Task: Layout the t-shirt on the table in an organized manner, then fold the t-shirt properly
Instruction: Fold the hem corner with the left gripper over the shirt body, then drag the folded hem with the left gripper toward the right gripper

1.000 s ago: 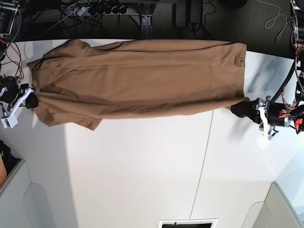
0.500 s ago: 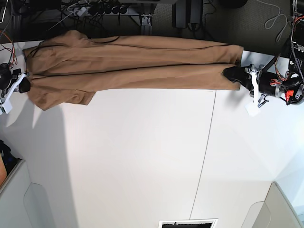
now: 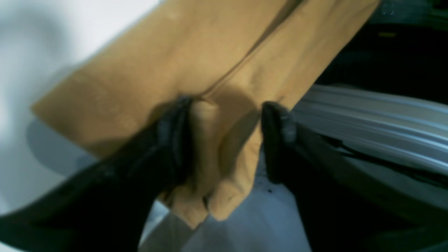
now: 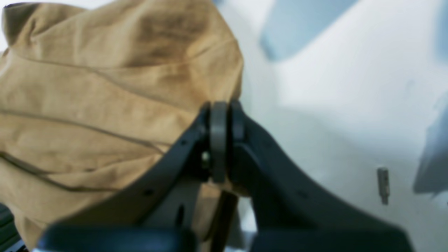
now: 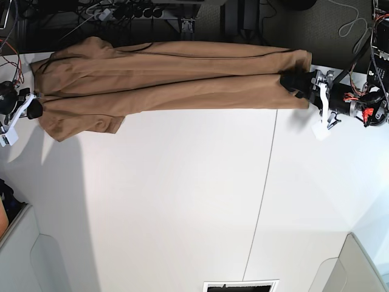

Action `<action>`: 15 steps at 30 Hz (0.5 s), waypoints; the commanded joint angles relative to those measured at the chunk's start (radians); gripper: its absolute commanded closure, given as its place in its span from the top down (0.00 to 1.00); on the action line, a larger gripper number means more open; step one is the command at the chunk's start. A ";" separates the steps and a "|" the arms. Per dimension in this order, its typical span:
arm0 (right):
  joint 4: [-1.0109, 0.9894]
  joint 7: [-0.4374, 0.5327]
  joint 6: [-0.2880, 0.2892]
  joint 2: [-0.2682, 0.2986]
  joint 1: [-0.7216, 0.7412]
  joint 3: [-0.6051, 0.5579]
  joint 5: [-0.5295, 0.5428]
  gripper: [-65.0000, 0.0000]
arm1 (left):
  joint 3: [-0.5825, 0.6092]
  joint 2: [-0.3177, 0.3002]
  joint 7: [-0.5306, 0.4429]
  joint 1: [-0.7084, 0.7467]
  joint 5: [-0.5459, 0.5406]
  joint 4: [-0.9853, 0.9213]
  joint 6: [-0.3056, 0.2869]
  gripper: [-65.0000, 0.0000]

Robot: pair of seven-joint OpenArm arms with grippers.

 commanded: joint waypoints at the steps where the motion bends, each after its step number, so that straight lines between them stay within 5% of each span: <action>1: 0.013 0.010 0.000 0.023 0.011 0.011 0.011 0.00 | -0.010 -0.027 -0.009 -0.031 -0.012 0.013 -0.002 0.54; 11: 0.013 0.021 0.000 0.023 0.011 0.011 0.011 0.00 | -0.056 -0.021 -0.009 -0.034 -0.012 0.302 -0.002 0.54; 15: 0.012 0.021 0.000 0.023 0.011 0.011 0.007 0.00 | -0.056 0.029 -0.009 0.055 -0.012 0.494 -0.002 0.52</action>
